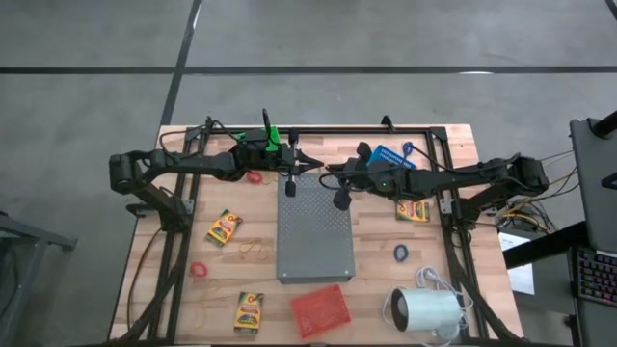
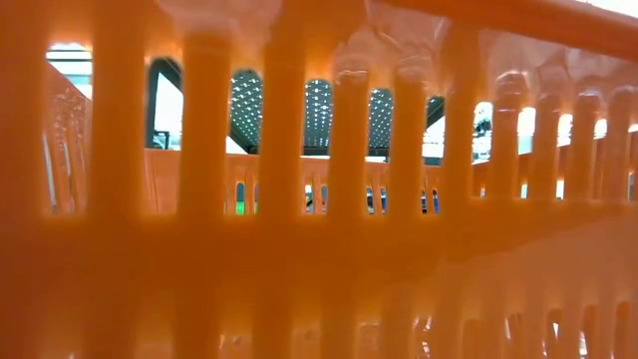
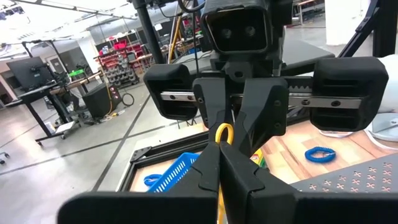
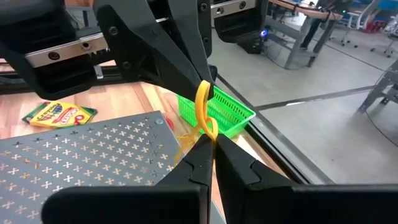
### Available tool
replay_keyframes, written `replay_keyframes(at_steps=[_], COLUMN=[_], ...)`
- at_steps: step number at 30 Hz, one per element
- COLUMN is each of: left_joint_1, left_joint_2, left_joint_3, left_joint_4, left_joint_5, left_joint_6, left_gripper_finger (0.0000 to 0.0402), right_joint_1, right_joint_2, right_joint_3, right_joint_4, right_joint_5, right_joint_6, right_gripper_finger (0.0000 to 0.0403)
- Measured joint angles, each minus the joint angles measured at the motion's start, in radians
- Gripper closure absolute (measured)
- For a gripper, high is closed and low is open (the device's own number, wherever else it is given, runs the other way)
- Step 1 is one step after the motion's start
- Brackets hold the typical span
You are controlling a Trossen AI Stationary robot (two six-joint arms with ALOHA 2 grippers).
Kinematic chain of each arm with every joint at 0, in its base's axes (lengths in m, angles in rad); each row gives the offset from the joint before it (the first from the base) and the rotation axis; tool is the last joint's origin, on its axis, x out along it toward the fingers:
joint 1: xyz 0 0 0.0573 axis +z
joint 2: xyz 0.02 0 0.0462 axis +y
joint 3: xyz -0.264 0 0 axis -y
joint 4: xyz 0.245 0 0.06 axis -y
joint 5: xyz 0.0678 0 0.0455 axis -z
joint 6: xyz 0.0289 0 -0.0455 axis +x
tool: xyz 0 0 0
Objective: Pick & Place Office Desk Supplies
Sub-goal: Put the yellow rubber band into the blue basket
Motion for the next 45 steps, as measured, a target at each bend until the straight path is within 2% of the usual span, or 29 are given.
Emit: replay_keyframes(at_steps=[9, 23, 31, 34, 40, 42, 45], left_joint_1=[-0.002, -0.006, -0.006, -0.006, -0.006, -0.006, -0.006], left_joint_2=[0.0, 0.0, 0.0, 0.0, 0.0, 0.0, 0.0], left_joint_3=[0.001, 0.001, 0.001, 0.001, 0.001, 0.001, 0.001], left_joint_4=[0.004, 0.004, 0.004, 0.005, 0.004, 0.004, 0.004], left_joint_5=[0.0, 0.0, 0.0, 0.0, 0.0, 0.0, 0.0], left_joint_6=[0.003, 0.003, 0.003, 0.003, 0.003, 0.003, 0.003], left_gripper_finger=[0.0389, 0.0287, 0.0259, 0.0258, 0.0258, 0.0258, 0.0258], right_joint_1=[0.0, 0.0, -0.001, 0.0, -0.001, -0.001, -0.003], right_joint_2=[0.0, 0.0, -0.012, -0.037, -0.126, -0.167, -0.23], right_joint_3=[0.0, 0.0, 0.0, 0.0, 0.0, 0.0, 0.0], right_joint_4=[0.0, 0.0, -0.005, -0.03, -0.199, -0.259, -0.335], right_joint_5=[0.0, 0.001, 0.006, 0.069, 0.302, 0.344, 0.347], right_joint_6=[-0.003, -0.003, -0.007, 0.015, 0.081, 0.114, 0.171], right_gripper_finger=[0.0394, 0.0394, 0.0394, 0.0394, 0.0394, 0.0394, 0.0394])
